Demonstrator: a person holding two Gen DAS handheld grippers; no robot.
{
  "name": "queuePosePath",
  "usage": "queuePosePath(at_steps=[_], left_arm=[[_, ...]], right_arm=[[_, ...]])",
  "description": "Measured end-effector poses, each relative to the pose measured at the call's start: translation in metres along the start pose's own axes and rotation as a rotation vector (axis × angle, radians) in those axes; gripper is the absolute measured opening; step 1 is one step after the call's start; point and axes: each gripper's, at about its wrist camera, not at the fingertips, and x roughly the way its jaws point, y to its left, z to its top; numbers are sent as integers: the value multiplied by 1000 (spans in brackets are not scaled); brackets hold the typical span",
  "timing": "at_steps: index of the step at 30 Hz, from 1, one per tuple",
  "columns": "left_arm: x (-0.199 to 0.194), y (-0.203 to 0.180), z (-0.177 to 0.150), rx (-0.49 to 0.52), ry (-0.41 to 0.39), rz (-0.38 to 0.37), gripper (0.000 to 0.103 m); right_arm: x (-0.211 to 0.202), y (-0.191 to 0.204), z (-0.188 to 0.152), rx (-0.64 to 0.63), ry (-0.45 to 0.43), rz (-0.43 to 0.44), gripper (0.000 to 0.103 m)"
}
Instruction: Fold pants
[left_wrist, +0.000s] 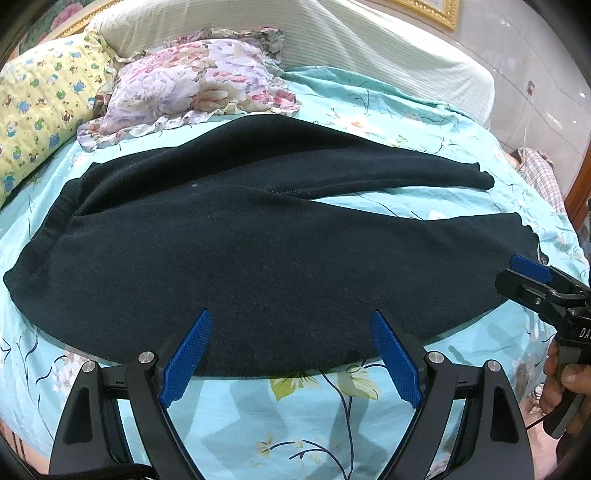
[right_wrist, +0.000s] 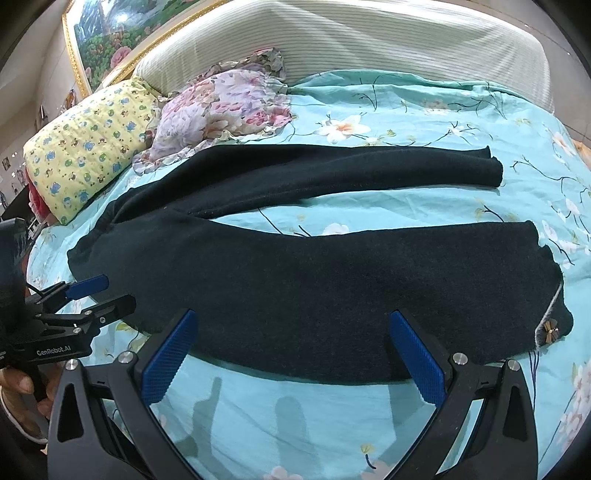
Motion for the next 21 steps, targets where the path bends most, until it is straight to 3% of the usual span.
queuePosePath(at_steps=[18,21], left_arm=[[9,-6,25,20,8,-48,88],[12,-10,32,34,8,-64,88]], right_arm=[[-5,-27,18,106,-12,41,103],[-7,-32,21,127,-47,58,103]])
